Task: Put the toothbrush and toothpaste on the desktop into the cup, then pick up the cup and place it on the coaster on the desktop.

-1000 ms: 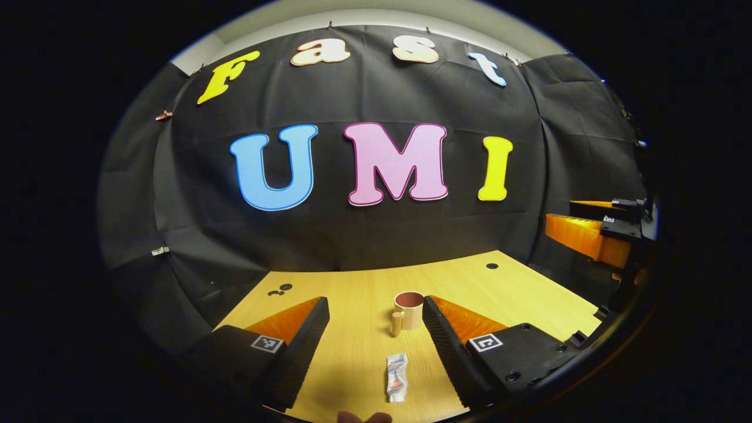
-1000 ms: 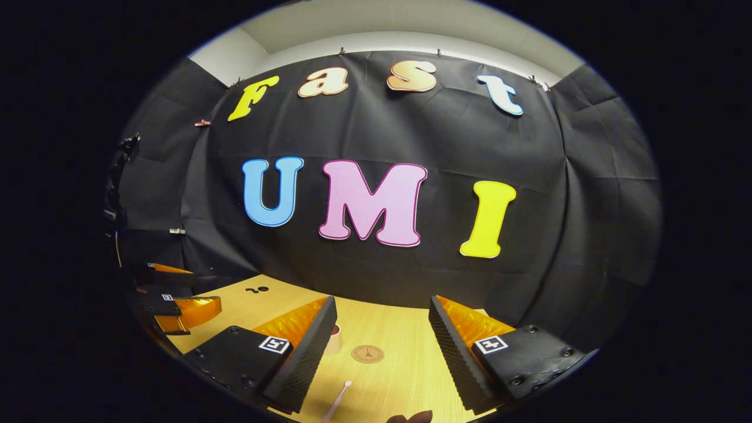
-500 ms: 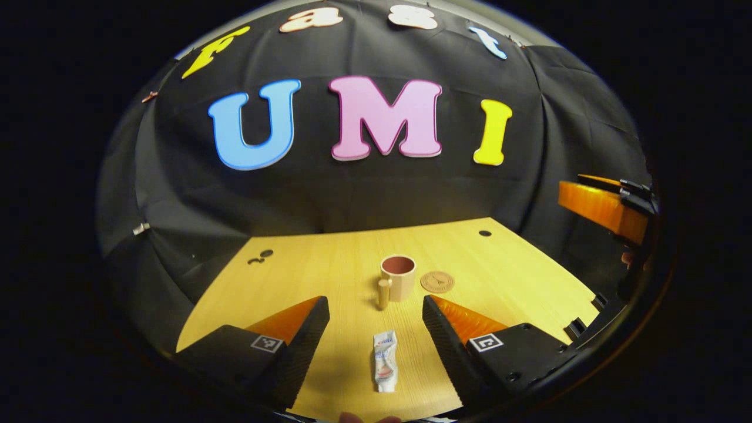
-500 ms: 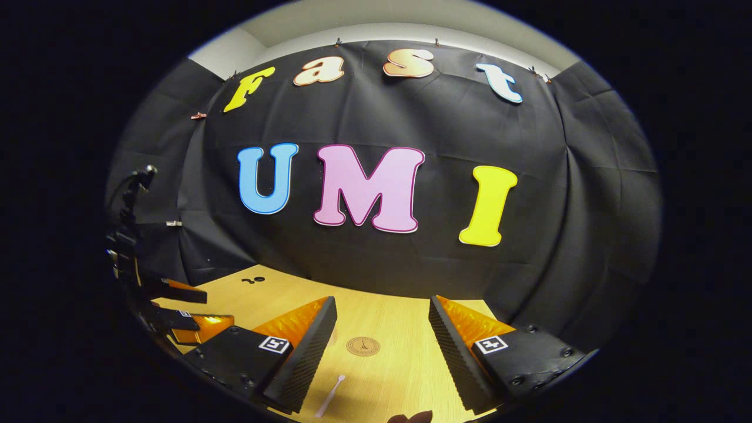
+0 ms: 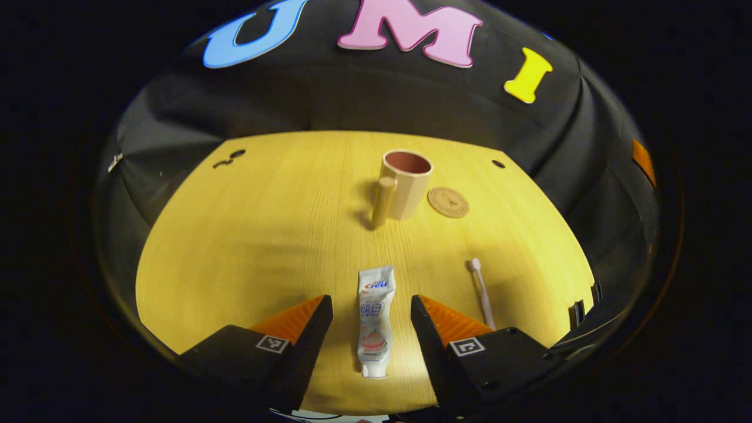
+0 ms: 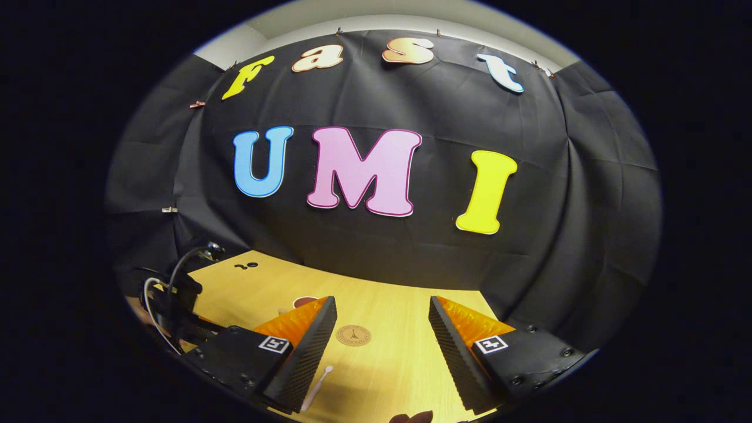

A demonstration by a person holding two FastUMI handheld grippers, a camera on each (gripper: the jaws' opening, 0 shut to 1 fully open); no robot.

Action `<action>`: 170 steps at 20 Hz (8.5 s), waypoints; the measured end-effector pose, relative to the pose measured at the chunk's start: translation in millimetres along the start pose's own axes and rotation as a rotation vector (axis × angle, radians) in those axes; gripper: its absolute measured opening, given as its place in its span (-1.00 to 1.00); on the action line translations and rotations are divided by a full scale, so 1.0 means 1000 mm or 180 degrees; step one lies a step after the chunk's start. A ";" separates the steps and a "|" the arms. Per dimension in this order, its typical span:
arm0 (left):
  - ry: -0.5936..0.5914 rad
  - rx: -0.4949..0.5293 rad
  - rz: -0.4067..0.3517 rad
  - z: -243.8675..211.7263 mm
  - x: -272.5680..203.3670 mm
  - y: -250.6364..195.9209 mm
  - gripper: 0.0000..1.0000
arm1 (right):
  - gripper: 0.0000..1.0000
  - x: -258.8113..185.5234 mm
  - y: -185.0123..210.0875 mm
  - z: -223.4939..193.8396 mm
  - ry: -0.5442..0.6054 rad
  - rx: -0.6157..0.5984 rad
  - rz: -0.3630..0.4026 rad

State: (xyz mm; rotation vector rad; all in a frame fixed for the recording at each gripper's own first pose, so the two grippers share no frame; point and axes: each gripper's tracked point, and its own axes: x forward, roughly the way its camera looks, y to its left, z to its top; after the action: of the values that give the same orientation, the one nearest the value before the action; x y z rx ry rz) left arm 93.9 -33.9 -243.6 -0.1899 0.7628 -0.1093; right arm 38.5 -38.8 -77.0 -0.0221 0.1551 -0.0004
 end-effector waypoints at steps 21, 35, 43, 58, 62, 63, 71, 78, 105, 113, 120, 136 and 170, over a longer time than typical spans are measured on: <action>0.0621 -0.0345 -0.0067 -0.027 0.050 0.016 -0.51 | 0.94 0.009 -0.004 -0.022 0.0171 0.0173 0.0107; 0.0237 -0.0119 0.0056 -0.015 -0.027 0.002 -0.61 | 0.94 -0.006 0.040 -0.088 0.1055 0.0440 0.0376; -0.0022 -0.0287 0.0091 -0.002 -0.063 -0.002 -0.61 | 0.96 0.001 0.086 -0.201 0.2121 0.0119 0.0666; 0.0003 -0.0426 0.0238 -0.023 -0.088 0.010 -0.61 | 0.42 0.024 0.120 -0.293 0.3247 0.0170 0.0628; 0.0010 -0.0431 0.0226 -0.022 -0.086 0.012 -0.61 | 0.08 0.020 0.117 -0.302 0.3459 0.0124 0.0485; 0.0013 -0.0434 0.0222 -0.021 -0.085 0.012 -0.61 | -0.08 0.022 0.117 -0.301 0.3456 0.0138 0.0438; -0.0131 -0.0404 0.0070 0.006 -0.072 0.009 -0.61 | -0.83 0.026 0.125 -0.301 0.3432 0.0423 0.0457; -0.0976 -0.0388 -0.0396 0.126 -0.068 -0.023 -0.62 | -0.82 0.043 0.109 -0.256 0.2603 0.0942 0.0616; -0.1853 -0.0059 -0.0561 0.285 0.070 -0.068 -0.63 | -0.83 0.005 0.047 -0.177 0.1928 0.1154 0.0852; -0.1609 0.0123 -0.0393 0.256 0.095 -0.066 -0.51 | -0.83 0.010 0.030 -0.179 0.1933 0.1200 0.0837; -0.1430 0.0115 -0.0363 0.226 0.094 -0.064 -0.13 | -0.83 0.007 0.034 -0.182 0.1924 0.1189 0.0919; -0.1363 0.0016 -0.0261 0.179 0.016 -0.030 0.43 | -0.83 0.096 0.096 -0.086 0.1286 0.1881 0.1365; -0.0826 -0.0256 0.0096 0.068 -0.031 -0.010 0.43 | -0.78 0.267 0.165 -0.130 0.0893 0.1164 0.1755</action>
State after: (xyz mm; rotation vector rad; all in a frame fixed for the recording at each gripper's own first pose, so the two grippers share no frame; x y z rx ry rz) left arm 118.9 -29.8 -172.5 -0.2635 0.5115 -0.0244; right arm 281.9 123.1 -249.9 0.3877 0.4355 0.5200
